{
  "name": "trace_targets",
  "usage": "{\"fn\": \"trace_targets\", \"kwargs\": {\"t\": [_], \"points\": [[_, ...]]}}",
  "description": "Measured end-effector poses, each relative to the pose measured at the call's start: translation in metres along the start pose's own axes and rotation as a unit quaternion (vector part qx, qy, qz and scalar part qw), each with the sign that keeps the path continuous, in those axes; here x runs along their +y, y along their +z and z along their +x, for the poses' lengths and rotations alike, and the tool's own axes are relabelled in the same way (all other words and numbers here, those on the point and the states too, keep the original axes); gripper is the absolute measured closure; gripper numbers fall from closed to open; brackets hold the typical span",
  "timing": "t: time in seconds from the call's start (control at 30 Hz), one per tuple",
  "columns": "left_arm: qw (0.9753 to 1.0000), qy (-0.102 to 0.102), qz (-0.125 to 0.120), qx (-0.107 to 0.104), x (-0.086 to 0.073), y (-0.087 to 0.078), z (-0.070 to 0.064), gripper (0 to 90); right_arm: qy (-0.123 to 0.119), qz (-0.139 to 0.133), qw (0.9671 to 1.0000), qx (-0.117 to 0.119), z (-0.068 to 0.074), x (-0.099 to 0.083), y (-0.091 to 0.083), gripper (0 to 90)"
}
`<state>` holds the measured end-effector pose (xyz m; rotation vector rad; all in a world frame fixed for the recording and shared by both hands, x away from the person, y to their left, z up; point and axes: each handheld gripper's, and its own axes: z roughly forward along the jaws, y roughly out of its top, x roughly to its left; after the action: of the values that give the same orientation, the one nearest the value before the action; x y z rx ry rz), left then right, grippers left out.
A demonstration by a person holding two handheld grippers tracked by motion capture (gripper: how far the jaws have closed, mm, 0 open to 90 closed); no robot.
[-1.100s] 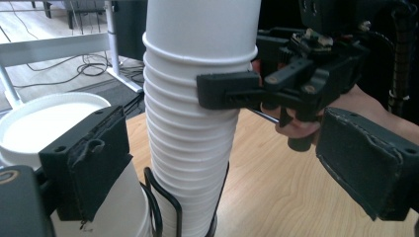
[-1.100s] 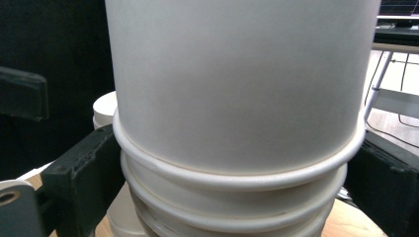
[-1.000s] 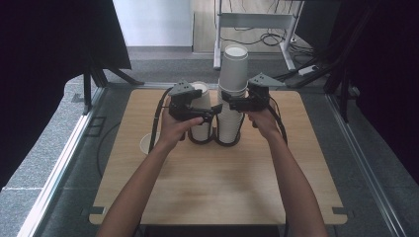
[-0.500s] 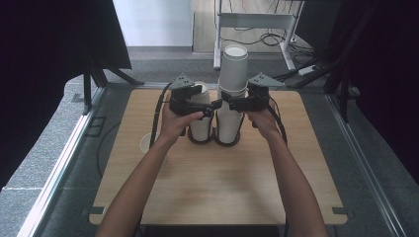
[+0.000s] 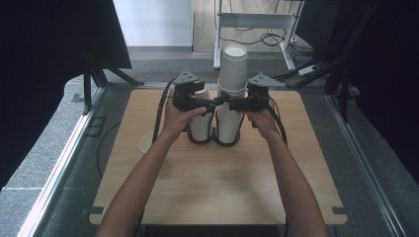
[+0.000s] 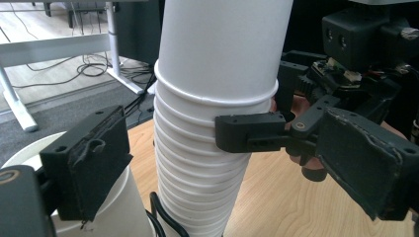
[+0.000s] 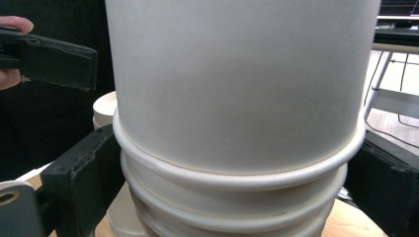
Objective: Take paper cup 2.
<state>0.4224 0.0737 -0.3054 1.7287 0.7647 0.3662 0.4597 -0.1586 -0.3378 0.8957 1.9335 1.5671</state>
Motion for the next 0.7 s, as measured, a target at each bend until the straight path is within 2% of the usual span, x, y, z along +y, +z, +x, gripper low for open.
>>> {"fn": "trace_targets", "kwargs": {"t": [0.33,0.47,0.7], "points": [[1.0000,0.001,0.001,0.001,0.010,0.006,0.003,6.6,0.000,0.001,1.0000,0.000,0.001,0.000,0.000,3.4],[0.9999,0.011,0.004,0.000,0.013,0.010,0.004,6.5,0.000,0.000,1.0000,0.000,0.001,0.000,0.001,3.5],[0.9999,-0.005,0.000,-0.010,0.019,0.019,0.008,6.4,0.000,0.001,1.0000,0.001,0.002,0.000,0.001,3.5]]}}
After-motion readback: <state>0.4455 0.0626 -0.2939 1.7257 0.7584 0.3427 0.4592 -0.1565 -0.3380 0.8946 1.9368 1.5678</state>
